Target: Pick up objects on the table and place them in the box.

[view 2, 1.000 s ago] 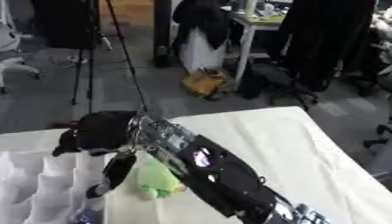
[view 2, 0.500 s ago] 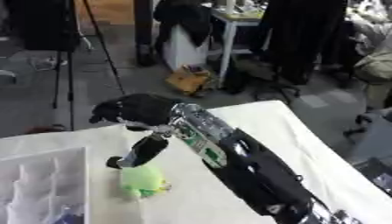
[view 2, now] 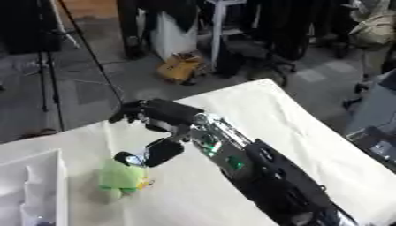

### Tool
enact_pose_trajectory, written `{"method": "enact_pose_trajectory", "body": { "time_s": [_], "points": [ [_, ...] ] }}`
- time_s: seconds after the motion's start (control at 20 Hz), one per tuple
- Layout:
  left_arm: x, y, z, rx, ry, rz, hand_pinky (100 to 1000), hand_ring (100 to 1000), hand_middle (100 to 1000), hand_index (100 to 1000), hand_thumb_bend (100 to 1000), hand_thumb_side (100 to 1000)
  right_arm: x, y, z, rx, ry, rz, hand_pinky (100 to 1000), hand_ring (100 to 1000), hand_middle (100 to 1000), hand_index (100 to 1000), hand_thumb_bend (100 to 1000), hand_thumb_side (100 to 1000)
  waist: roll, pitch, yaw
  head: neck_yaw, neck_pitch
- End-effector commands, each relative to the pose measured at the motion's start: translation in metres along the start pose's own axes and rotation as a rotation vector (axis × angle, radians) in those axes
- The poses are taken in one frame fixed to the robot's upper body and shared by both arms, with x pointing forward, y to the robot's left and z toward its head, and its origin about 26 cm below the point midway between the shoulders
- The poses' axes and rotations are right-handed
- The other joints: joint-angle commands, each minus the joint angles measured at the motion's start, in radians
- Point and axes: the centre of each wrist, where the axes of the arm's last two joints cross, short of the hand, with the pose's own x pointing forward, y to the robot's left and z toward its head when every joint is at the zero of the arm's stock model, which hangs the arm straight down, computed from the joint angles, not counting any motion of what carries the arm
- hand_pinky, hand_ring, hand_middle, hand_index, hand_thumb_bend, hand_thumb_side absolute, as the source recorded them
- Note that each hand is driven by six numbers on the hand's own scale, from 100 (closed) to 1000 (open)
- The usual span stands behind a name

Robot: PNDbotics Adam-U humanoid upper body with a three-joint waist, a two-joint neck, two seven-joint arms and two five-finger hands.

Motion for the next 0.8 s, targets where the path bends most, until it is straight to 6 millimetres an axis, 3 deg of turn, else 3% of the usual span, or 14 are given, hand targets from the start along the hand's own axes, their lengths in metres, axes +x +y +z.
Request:
{"method": "enact_pose_trajectory", "body": {
  "time_s": [0.05, 0.35, 0.55, 0.65, 0.8],
  "points": [
    [0.005, 0.005, -0.002, 0.011, -0.02, -0.026, 973, 874, 828, 752, 480, 817, 0.019, -0.015, 0.005, -0.121, -0.087, -0.131, 614, 719, 756, 863, 393, 556, 0.016, 0.0, -0.015, 0.018, 0.004],
    [0.004, 0.008, 0.004, 0.036, 0.008, -0.044, 978, 889, 837, 755, 484, 818, 0.05, -0.014, 0.023, -0.216, -0.207, -0.334, 595, 707, 748, 856, 376, 540, 0.031, -0.003, -0.069, 0.093, 0.052],
    [0.004, 0.009, 0.006, 0.041, 0.022, -0.056, 982, 897, 841, 756, 485, 821, 0.051, -0.009, 0.028, -0.233, -0.22, -0.381, 595, 709, 749, 858, 370, 543, 0.036, -0.006, -0.095, 0.143, 0.084],
    [0.003, 0.009, 0.007, 0.043, 0.034, -0.063, 988, 903, 844, 756, 482, 828, 0.05, -0.004, 0.031, -0.241, -0.219, -0.396, 593, 706, 746, 854, 370, 542, 0.036, -0.007, -0.098, 0.182, 0.105],
    [0.002, 0.011, 0.012, 0.051, 0.071, -0.085, 992, 908, 846, 749, 469, 839, 0.049, 0.005, 0.034, -0.231, -0.223, -0.404, 597, 711, 745, 849, 364, 548, 0.039, -0.011, -0.107, 0.286, 0.156]
  ]
}}
